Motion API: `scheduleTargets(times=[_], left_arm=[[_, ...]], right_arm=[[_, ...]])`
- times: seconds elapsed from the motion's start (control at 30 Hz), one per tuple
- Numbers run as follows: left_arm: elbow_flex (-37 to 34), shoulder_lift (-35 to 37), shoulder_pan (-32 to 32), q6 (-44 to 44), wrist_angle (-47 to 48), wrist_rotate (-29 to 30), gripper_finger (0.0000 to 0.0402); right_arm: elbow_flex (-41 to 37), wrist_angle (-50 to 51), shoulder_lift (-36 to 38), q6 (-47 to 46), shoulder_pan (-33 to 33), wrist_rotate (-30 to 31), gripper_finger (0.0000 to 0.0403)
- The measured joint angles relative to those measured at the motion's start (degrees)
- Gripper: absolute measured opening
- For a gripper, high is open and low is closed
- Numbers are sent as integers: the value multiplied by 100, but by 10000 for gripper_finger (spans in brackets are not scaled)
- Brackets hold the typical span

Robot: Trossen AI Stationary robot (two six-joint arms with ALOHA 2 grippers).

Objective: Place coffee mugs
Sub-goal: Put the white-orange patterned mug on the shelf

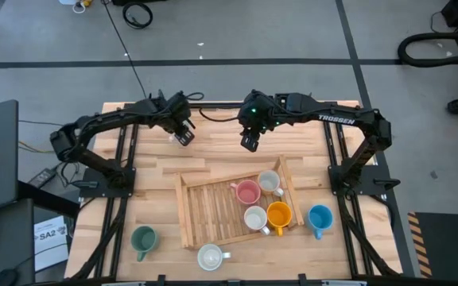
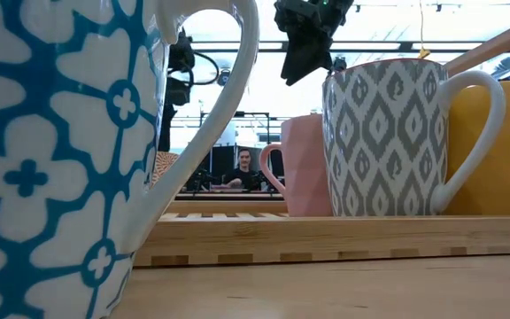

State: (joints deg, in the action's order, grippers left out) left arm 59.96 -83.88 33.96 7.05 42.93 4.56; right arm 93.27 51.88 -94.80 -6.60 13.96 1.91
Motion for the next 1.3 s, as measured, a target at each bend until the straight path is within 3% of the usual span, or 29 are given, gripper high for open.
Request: scheduleTargets(times=[0.53, 0.9, 1.03, 1.3], left_arm=[[0, -91, -11, 12, -26, -169, 133], [-2, -646, -5, 80, -22, -169, 131], [-2, -675, -7, 120, -15, -176, 113], [-2, -675, -7, 129, -17, -175, 38]], right_arm=[[0, -5, -1, 39, 0, 0, 157], [-2, -1, -3, 41, 0, 0, 157], [-2, -1, -3, 79, 0, 0, 157], [-2, -1, -5, 80, 0, 0, 157]])
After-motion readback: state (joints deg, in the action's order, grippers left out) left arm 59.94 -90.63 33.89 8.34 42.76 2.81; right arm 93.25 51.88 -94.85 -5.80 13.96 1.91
